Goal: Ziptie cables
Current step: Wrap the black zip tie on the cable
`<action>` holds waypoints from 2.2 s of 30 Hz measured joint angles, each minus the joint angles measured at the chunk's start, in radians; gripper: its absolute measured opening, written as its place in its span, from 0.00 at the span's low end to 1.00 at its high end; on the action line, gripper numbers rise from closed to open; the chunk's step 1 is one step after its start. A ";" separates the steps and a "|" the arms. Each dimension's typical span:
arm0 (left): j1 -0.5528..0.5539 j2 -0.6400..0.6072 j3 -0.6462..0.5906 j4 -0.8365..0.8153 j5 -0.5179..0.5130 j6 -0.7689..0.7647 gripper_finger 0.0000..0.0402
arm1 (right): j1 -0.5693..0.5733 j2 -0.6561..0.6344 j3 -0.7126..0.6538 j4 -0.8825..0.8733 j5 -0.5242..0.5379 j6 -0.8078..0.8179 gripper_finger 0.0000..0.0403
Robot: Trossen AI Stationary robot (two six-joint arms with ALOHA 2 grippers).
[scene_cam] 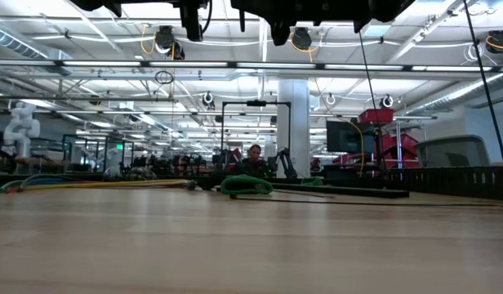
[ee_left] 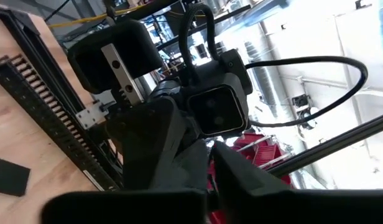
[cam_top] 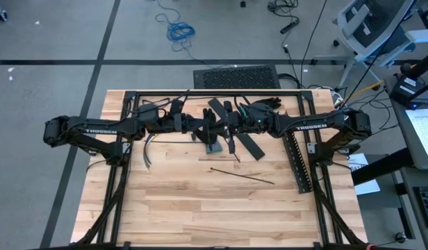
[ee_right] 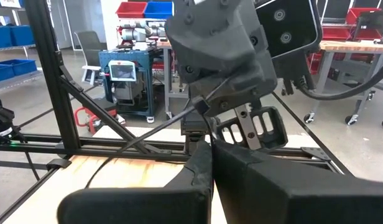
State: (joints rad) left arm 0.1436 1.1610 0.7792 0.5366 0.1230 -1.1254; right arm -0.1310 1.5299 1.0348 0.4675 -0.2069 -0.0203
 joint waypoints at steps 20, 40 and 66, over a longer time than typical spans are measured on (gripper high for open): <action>0.053 -0.013 0.021 0.013 -0.020 0.021 0.00 | -0.006 0.000 0.000 -0.075 0.004 0.084 0.00; 0.151 -0.116 0.025 0.000 -0.026 0.068 0.00 | -0.007 0.007 0.000 -0.161 0.028 0.131 0.00; 0.151 -0.179 0.025 -0.005 -0.073 0.095 0.00 | -0.007 0.007 0.000 -0.245 0.028 0.134 0.00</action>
State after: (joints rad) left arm 0.2951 0.9817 0.8040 0.5315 0.0497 -1.0299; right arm -0.1383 1.5368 1.0344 0.2224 -0.1791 0.1134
